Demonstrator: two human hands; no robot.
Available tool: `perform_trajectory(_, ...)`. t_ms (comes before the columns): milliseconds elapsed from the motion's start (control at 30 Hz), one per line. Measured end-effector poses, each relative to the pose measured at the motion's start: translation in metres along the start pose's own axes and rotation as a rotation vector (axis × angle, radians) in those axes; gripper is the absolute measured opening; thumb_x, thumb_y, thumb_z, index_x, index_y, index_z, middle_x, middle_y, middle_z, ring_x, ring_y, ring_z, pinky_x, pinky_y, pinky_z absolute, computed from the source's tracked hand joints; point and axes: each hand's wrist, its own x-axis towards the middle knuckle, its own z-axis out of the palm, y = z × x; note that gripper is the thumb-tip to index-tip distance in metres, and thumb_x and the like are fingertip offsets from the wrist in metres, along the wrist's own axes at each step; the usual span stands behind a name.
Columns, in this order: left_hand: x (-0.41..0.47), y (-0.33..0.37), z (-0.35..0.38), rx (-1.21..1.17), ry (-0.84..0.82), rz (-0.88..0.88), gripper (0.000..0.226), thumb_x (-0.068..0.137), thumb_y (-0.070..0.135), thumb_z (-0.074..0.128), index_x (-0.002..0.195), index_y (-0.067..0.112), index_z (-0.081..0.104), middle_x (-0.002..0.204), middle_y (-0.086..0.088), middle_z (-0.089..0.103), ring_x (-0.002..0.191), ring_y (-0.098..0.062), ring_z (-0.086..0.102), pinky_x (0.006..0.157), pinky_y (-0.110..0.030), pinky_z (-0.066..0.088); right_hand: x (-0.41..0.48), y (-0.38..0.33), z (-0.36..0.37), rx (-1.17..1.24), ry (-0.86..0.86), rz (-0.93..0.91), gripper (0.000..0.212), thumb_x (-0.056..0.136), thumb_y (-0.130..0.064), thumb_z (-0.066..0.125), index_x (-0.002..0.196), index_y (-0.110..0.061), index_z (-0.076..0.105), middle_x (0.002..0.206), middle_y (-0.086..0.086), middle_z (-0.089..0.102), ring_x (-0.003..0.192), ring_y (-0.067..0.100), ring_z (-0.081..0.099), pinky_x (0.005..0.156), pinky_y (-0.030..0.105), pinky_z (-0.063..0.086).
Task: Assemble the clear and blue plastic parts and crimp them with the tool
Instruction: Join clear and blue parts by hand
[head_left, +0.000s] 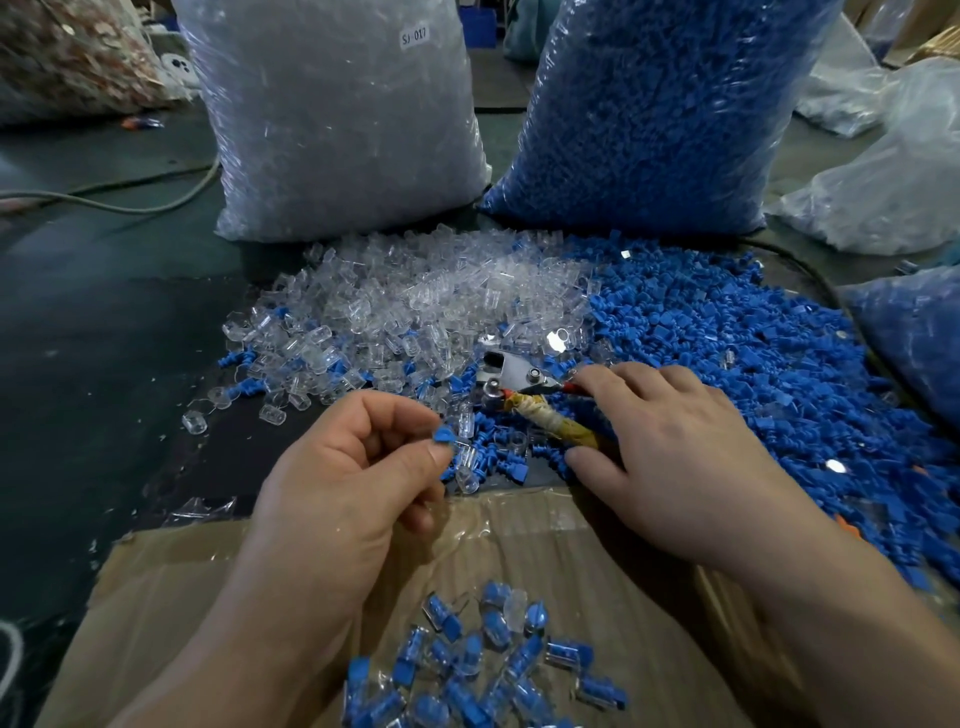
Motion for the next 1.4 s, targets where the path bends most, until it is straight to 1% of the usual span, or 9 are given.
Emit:
perform_trajectory(167,0.000,-0.003,-0.001,0.058,0.008,0.025,0.024,0.062,0.027,0.072,0.085,0.030,0.074,0.069,-0.006,0.069,0.057,-0.016,0.063,0.050,-0.022,0.053,0.002,-0.004,-0.002,-0.024,0.035,-0.021,0.061,0.085,-0.052,0.049,0.140,-0.035,0.029,0.131,-0.008,0.051,0.120,0.023,0.035,0.100,0.044,0.033)
perform_trajectory(333,0.002,-0.008,-0.002,0.094,0.040,0.067,0.020,0.067,0.028,0.073,0.086,0.034,0.073,0.070,-0.004,0.069,0.057,-0.015,0.065,0.050,-0.021,0.053,0.001,-0.007,-0.004,0.072,0.183,0.001,0.055,0.078,-0.047,0.042,0.131,-0.033,0.042,0.107,-0.009,0.055,0.101,0.018,0.040,0.088,0.040,0.033)
perform_trajectory(500,0.003,-0.009,-0.006,0.075,0.067,0.086,0.027,0.084,0.007,0.069,0.085,0.033,0.073,0.071,-0.002,0.070,0.058,-0.012,0.065,0.049,-0.020,0.052,-0.010,-0.012,-0.010,0.308,0.260,-0.080,0.044,0.081,-0.056,0.042,0.122,-0.040,0.037,0.093,-0.024,0.044,0.082,0.002,0.044,0.067,0.019,0.033)
perform_trajectory(567,0.003,-0.007,-0.007,0.052,0.059,0.094,0.020,0.080,0.014,0.069,0.085,0.033,0.072,0.074,-0.003,0.071,0.060,-0.013,0.066,0.050,-0.021,0.053,-0.015,-0.014,-0.011,0.299,0.216,-0.163,0.043,0.081,-0.061,0.043,0.119,-0.042,0.041,0.095,-0.024,0.048,0.084,-0.001,0.048,0.069,0.017,0.038)
perform_trajectory(667,0.003,-0.007,-0.007,0.002,0.059,0.096,0.018,0.070,0.024,0.068,0.085,0.031,0.072,0.075,-0.004,0.070,0.060,-0.015,0.064,0.051,-0.023,0.052,-0.019,-0.016,-0.013,0.261,0.206,-0.206,0.048,0.078,-0.053,0.053,0.123,-0.037,0.049,0.099,-0.017,0.053,0.089,0.007,0.049,0.075,0.024,0.041)
perform_trajectory(833,0.004,-0.011,-0.010,0.047,0.061,0.170,0.028,0.085,0.005,0.067,0.088,0.032,0.072,0.076,-0.003,0.070,0.061,-0.014,0.064,0.050,-0.022,0.051,-0.021,-0.016,-0.016,0.251,0.179,-0.232,0.052,0.077,-0.053,0.051,0.126,-0.037,0.047,0.106,-0.017,0.054,0.098,0.007,0.049,0.082,0.025,0.042)
perform_trajectory(967,0.003,-0.008,-0.010,0.026,0.040,0.171,0.022,0.078,0.011,0.067,0.089,0.030,0.073,0.073,-0.002,0.069,0.061,-0.012,0.064,0.047,-0.020,0.050,-0.020,-0.014,-0.015,0.233,0.150,-0.249,0.060,0.076,-0.057,0.044,0.132,-0.036,0.045,0.115,-0.016,0.055,0.106,0.009,0.049,0.091,0.028,0.045)
perform_trajectory(1067,0.004,-0.007,-0.012,0.085,0.028,0.199,0.038,0.086,-0.004,0.064,0.087,0.033,0.072,0.074,0.000,0.069,0.063,-0.012,0.066,0.049,-0.021,0.051,-0.020,-0.013,-0.015,0.232,0.133,-0.265,0.063,0.076,-0.058,0.041,0.135,-0.037,0.043,0.118,-0.017,0.054,0.109,0.008,0.048,0.094,0.027,0.043)
perform_trajectory(1400,0.001,0.003,-0.012,0.087,-0.002,0.201,0.021,0.074,0.015,0.066,0.086,0.031,0.072,0.075,-0.005,0.070,0.062,-0.013,0.065,0.051,-0.022,0.054,-0.017,-0.018,-0.017,0.148,0.098,-0.294,0.051,0.079,-0.059,0.047,0.125,-0.040,0.054,0.092,-0.017,0.056,0.085,0.007,0.049,0.077,0.023,0.033)
